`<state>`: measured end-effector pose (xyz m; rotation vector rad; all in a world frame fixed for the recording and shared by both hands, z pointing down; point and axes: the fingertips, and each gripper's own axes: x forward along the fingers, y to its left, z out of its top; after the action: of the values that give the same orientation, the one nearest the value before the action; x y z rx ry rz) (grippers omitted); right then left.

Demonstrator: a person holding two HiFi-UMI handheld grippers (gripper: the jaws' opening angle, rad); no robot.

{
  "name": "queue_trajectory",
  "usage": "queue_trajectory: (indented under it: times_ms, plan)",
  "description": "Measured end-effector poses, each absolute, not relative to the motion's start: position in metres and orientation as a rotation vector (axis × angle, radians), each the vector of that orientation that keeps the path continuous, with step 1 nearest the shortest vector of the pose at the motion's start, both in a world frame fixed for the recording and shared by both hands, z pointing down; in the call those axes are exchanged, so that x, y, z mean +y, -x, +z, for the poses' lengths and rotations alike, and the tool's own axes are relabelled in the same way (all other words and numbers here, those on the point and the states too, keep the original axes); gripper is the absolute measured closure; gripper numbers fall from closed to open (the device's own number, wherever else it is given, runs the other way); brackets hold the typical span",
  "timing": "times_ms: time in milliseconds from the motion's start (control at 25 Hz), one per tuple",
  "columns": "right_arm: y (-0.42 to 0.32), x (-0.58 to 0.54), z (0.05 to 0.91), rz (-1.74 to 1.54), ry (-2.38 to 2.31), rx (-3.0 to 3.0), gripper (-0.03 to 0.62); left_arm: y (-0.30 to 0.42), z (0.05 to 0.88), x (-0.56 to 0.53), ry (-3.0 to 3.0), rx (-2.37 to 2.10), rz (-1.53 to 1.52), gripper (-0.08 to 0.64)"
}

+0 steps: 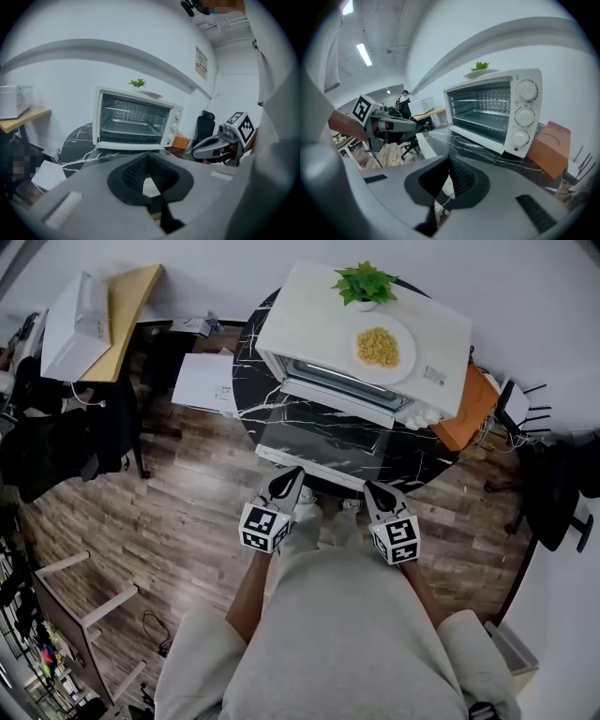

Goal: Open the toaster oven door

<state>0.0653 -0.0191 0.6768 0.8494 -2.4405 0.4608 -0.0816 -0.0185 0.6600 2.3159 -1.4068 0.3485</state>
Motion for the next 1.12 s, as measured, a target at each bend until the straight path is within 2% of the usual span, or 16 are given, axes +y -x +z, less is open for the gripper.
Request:
queue_trajectory:
  times_ms: [1120]
  plan:
    - [-0.073, -0.114, 0.555, 0.144, -1.120, -2.573, 0.578, 0.075, 0.542, -0.103, -2.564, -1.472, 0.235, 0.549]
